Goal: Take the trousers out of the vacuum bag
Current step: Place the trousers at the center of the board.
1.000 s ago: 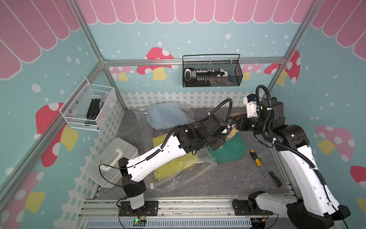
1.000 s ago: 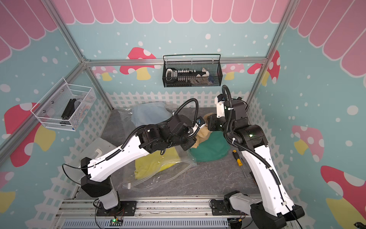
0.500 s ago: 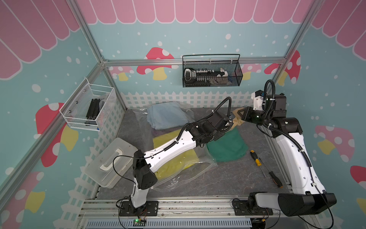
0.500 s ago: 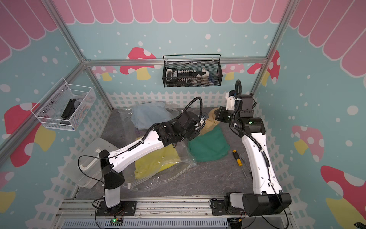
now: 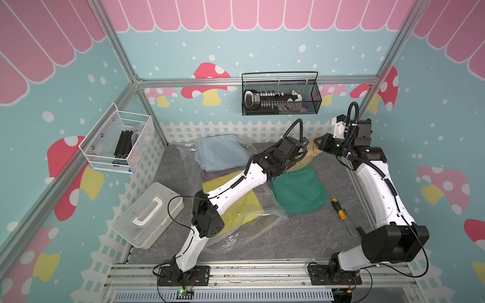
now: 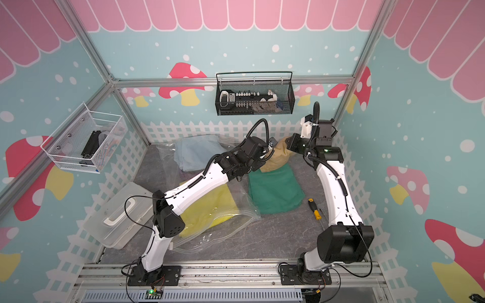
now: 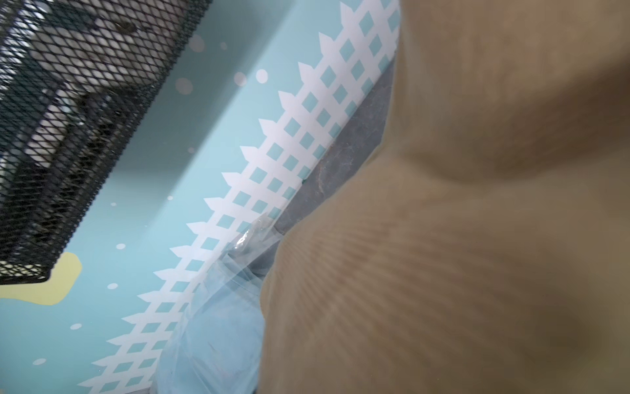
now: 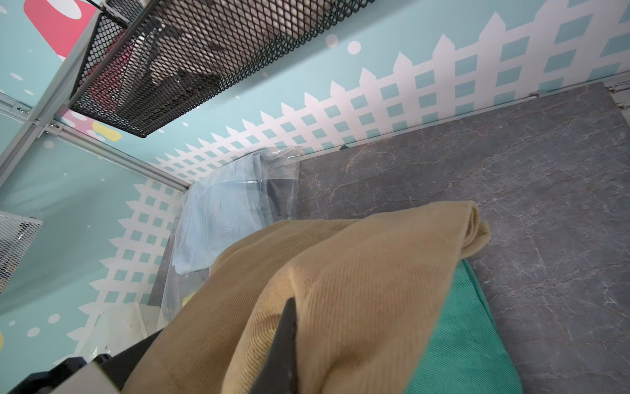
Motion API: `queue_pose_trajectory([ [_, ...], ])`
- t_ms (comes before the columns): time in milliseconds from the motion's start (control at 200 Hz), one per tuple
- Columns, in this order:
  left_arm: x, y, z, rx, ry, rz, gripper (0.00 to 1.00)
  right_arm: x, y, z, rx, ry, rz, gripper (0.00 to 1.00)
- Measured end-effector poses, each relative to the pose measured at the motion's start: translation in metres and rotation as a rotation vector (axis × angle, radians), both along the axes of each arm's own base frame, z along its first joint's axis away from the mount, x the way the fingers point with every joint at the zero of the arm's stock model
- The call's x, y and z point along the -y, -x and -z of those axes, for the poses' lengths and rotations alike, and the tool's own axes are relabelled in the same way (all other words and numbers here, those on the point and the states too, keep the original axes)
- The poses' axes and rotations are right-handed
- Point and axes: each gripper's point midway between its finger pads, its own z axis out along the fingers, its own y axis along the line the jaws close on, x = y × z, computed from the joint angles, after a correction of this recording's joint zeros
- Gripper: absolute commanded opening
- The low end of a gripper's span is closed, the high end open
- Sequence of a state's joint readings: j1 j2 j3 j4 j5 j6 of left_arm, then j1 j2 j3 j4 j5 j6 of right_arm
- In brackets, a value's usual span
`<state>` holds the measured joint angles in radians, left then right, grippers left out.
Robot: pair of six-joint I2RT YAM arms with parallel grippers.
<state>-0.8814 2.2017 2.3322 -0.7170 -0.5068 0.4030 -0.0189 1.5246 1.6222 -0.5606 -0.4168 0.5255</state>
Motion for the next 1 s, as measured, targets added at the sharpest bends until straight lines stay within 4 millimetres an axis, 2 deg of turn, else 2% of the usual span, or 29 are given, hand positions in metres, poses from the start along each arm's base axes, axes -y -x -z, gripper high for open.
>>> queue_pose_trajectory([
  [195,-0.007,-0.029,-0.001,0.048,-0.017,-0.039,0.00,0.000,-0.029,0.003,0.028,-0.007,-0.001,0.00],
  [355,-0.014,-0.041,0.013,0.035,-0.035,-0.056,0.00,0.000,-0.045,0.016,0.023,-0.011,-0.006,0.00],
  [485,-0.014,-0.043,0.030,0.016,-0.048,-0.061,0.00,0.000,-0.049,0.030,0.005,-0.016,-0.010,0.00],
  [590,-0.013,-0.039,0.055,-0.031,-0.063,-0.049,0.00,0.004,-0.049,0.046,-0.013,-0.021,-0.002,0.00],
  [730,-0.012,-0.028,0.085,-0.099,-0.069,-0.040,0.00,0.008,-0.041,0.077,-0.071,-0.029,0.007,0.00],
  [860,-0.009,-0.015,0.093,-0.129,-0.060,-0.033,0.00,0.009,-0.029,0.092,-0.095,-0.030,0.011,0.00],
  [1001,-0.003,0.005,0.092,-0.144,-0.043,-0.014,0.00,0.012,-0.015,0.092,-0.086,-0.026,0.020,0.00],
])
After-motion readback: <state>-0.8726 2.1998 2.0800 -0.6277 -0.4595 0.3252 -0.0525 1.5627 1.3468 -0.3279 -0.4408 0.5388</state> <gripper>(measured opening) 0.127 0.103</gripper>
